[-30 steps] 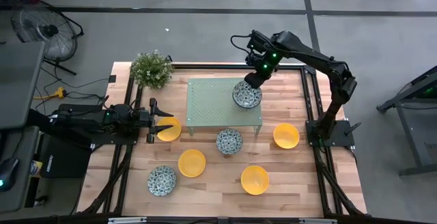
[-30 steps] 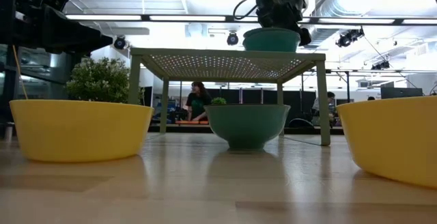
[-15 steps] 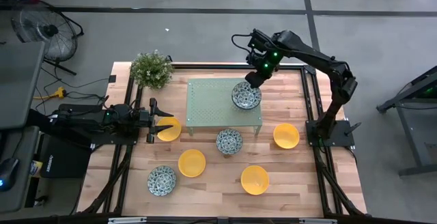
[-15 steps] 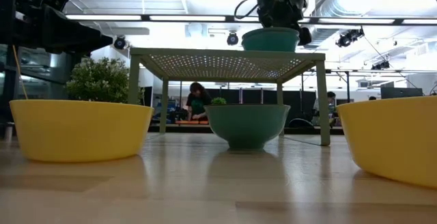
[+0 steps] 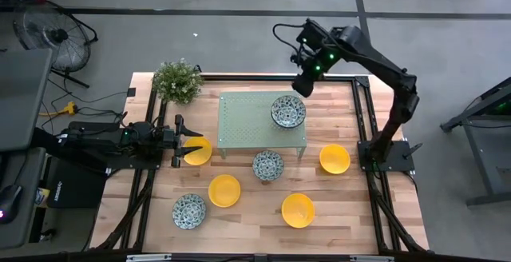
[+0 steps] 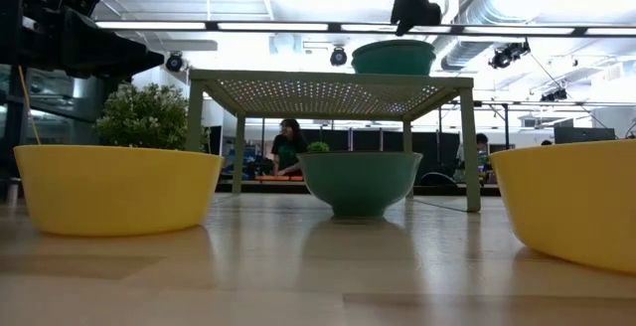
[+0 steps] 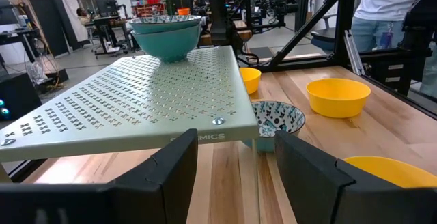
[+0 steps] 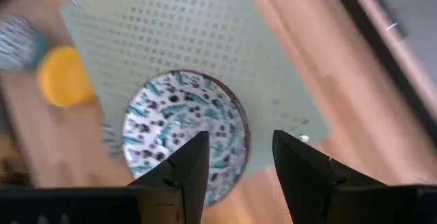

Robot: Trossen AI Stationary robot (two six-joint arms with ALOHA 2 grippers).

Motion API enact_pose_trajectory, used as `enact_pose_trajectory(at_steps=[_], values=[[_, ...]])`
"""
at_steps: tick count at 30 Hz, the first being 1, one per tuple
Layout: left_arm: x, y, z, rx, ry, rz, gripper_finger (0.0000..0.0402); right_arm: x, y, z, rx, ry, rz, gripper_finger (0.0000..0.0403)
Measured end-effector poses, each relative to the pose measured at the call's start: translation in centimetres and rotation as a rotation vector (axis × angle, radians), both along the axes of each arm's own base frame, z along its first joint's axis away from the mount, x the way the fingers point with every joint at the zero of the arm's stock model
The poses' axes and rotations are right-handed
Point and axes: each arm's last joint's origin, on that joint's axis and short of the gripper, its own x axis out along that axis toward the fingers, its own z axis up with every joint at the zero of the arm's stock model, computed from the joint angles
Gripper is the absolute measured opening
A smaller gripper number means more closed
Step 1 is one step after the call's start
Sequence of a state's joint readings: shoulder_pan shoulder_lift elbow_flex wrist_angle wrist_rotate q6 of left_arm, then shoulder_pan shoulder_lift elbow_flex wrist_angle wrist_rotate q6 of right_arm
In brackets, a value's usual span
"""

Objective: Pick & Place Mini bowls
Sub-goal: Put the middle right yellow bowl on the shelf

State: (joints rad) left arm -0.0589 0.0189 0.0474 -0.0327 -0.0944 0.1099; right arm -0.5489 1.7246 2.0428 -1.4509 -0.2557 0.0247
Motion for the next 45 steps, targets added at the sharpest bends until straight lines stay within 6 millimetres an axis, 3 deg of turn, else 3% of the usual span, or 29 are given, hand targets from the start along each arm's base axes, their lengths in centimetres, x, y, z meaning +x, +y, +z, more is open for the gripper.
enact_pose_trajectory(at_steps=[10,15,23,32,39,45], values=[[0.0,0.0,0.0,0.000,0.000,0.000,0.0191,-3.0,3.7,1.6,-0.128,-0.045,0.035,0.0149],[0.0,0.0,0.0,0.000,0.001,0.000,0.0191,-5.4,5.1,0.9,-0.127,-0.033,0.000,0.0149],[0.0,0.0,0.0,0.000,0.001,0.000,0.0191,-9.3,8.3,-2.5,-0.072,0.034,-0.031,0.0149],[0.0,0.0,0.0,0.000,0.000,0.000,0.0191,-12.0,11.0,-5.6,-0.003,0.079,-0.049,0.0149],[0.0,0.0,0.0,0.000,0.000,0.000,0.0191,-12.4,12.8,-8.3,0.050,0.156,-0.032,0.0149],[0.0,0.0,0.0,0.000,0.001,0.000,0.0191,-11.6,14.9,-12.1,0.097,0.233,0.030,0.0149]])
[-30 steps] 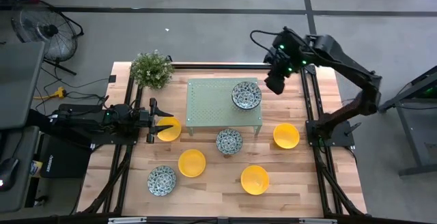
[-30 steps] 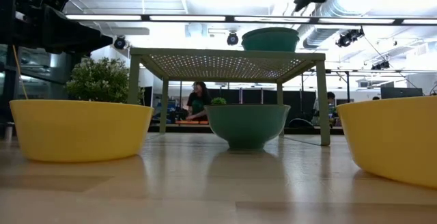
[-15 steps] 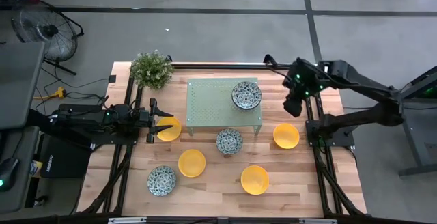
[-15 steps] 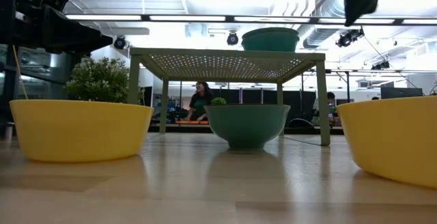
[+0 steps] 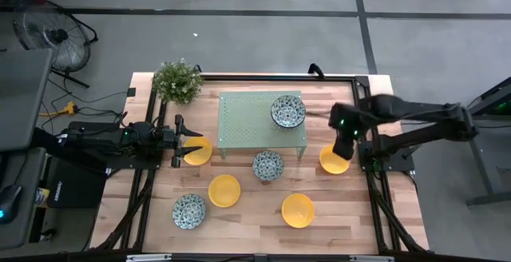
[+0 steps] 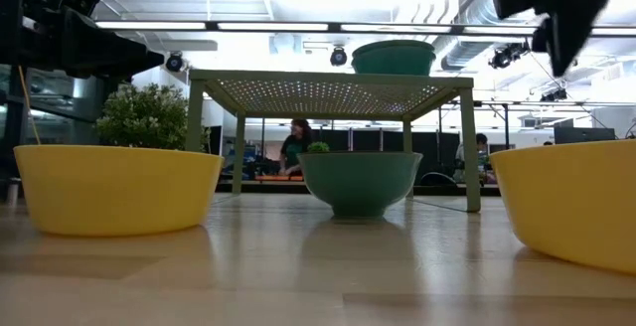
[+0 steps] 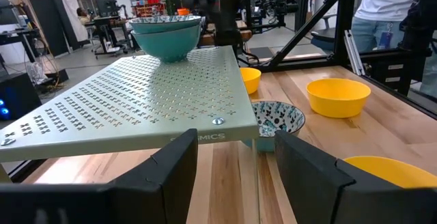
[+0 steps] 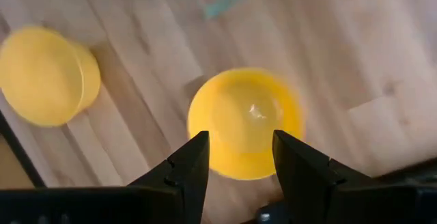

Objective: Pick & Place Mini bowls
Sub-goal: Put the middle right yellow bowl on the shelf

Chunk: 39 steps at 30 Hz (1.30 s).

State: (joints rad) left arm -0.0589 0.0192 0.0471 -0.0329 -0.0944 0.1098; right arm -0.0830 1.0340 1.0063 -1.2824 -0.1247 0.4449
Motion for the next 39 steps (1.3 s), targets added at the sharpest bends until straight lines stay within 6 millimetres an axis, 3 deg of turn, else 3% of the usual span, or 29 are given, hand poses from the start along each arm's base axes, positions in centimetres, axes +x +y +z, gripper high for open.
enact_pose_trajectory(at_steps=[13,29,39], values=[[0.0,0.0,0.0,0.000,0.000,0.000,0.0191,-0.4,4.6,-8.0,0.119,0.099,-0.013,0.0149],[0.0,0.0,0.0,0.000,0.000,0.000,0.0191,0.1,6.5,-9.0,0.039,0.019,0.071,0.0149],[0.0,0.0,0.0,0.000,0.000,0.000,0.0191,1.9,7.1,-12.0,-0.013,0.174,-0.024,0.0149]])
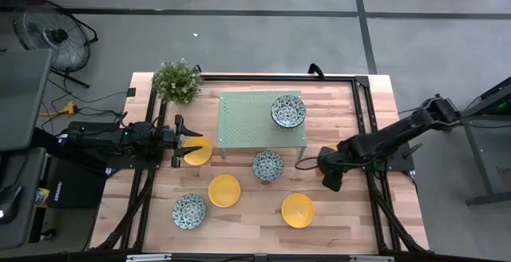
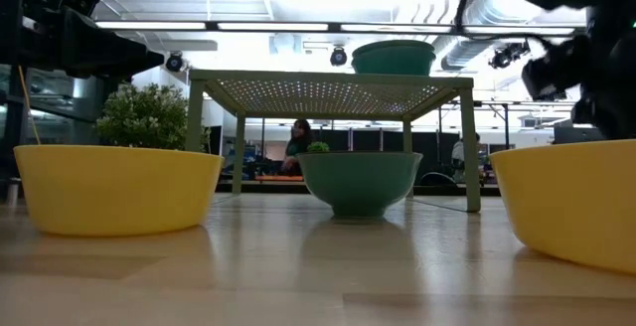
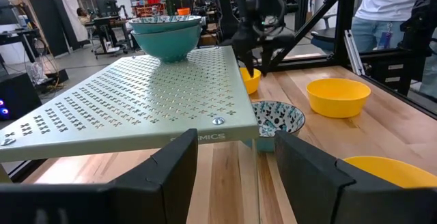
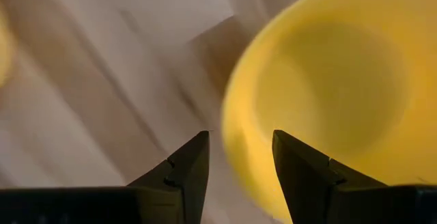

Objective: Pick & Place Mini bowls
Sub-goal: Put the middle right yellow bowl on the shelf

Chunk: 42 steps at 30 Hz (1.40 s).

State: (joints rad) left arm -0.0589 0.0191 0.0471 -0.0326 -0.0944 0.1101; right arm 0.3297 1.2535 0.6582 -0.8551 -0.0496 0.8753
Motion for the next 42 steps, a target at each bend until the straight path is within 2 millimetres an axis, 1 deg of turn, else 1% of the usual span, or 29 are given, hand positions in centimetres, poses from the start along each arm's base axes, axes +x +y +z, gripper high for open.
enact_pose_trajectory(at_steps=[4,8,14,21,24,26,34,36,38,42], values=[[0.0,0.0,0.0,0.000,0.000,0.000,0.0191,0.4,-0.1,-1.0,-0.024,0.053,-0.050,0.0149],[0.0,0.0,0.0,0.000,0.000,0.000,0.0191,0.6,0.1,-1.5,-0.015,0.086,-0.048,0.0149],[0.0,0.0,0.0,0.000,0.000,0.000,0.0191,0.4,0.4,-1.6,0.061,0.127,-0.032,0.0149],[0.0,0.0,0.0,0.000,0.000,0.000,0.0191,0.2,0.9,-1.6,0.049,0.126,0.019,0.0146],[0.0,0.0,0.0,0.000,0.000,0.000,0.0191,0.0,1.2,-1.6,0.047,0.130,0.040,0.0131],[0.0,0.0,0.0,0.000,0.000,0.000,0.0191,-0.2,1.5,-1.6,0.044,0.137,0.054,0.0113],[0.0,0.0,0.0,0.000,0.000,0.000,0.0191,-0.6,2.2,-1.5,0.064,0.156,0.094,0.0014],[0.0,0.0,0.0,0.000,0.000,0.000,0.0191,-0.6,2.3,-1.4,0.064,0.156,0.101,0.0008],[0.0,0.0,0.0,0.000,0.000,0.000,0.0191,-0.5,2.5,-1.2,0.062,0.154,0.107,0.0011],[0.0,0.0,0.0,0.000,0.000,0.000,0.0191,0.2,3.2,0.1,0.069,0.108,0.130,0.0003]])
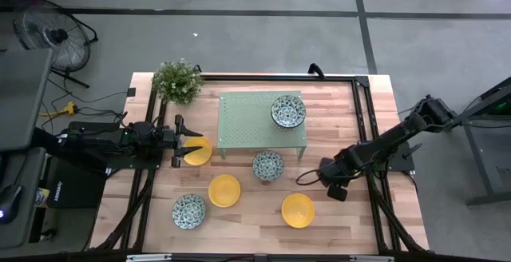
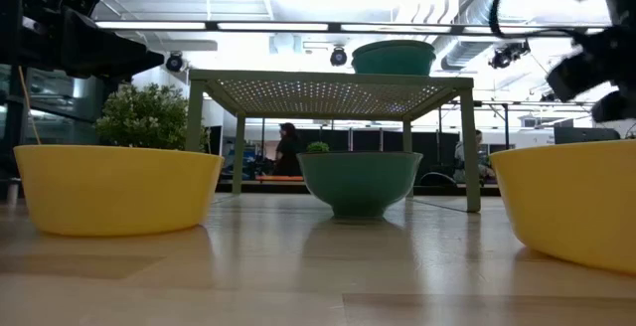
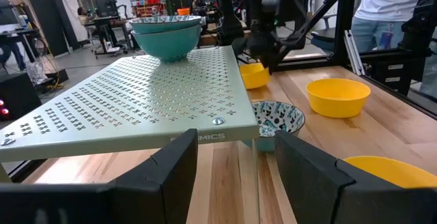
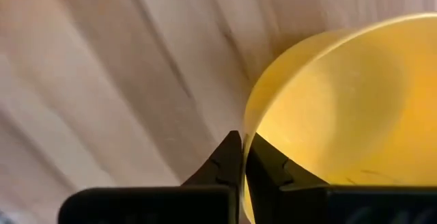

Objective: Pick & Place Mini bowls
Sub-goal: Put the middle right yellow bowl on the shelf

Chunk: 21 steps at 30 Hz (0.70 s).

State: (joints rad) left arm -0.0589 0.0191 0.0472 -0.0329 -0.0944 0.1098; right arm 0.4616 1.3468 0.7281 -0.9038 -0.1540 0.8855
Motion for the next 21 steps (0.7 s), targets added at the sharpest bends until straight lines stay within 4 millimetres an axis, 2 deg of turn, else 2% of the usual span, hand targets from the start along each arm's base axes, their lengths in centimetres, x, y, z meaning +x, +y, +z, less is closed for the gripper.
enact_pose_trajectory(at_steps=[8,15,21], values=[[0.0,0.0,0.0,0.000,0.000,0.000,0.0191,1.9,2.2,4.2,0.043,-0.160,0.125,0.0001],[0.0,0.0,0.0,0.000,0.000,0.000,0.0191,2.4,4.0,8.2,0.050,-0.285,0.312,0.0001],[0.0,0.0,0.0,0.000,0.000,0.000,0.0191,2.4,4.3,9.7,0.025,-0.320,0.339,0.0000]])
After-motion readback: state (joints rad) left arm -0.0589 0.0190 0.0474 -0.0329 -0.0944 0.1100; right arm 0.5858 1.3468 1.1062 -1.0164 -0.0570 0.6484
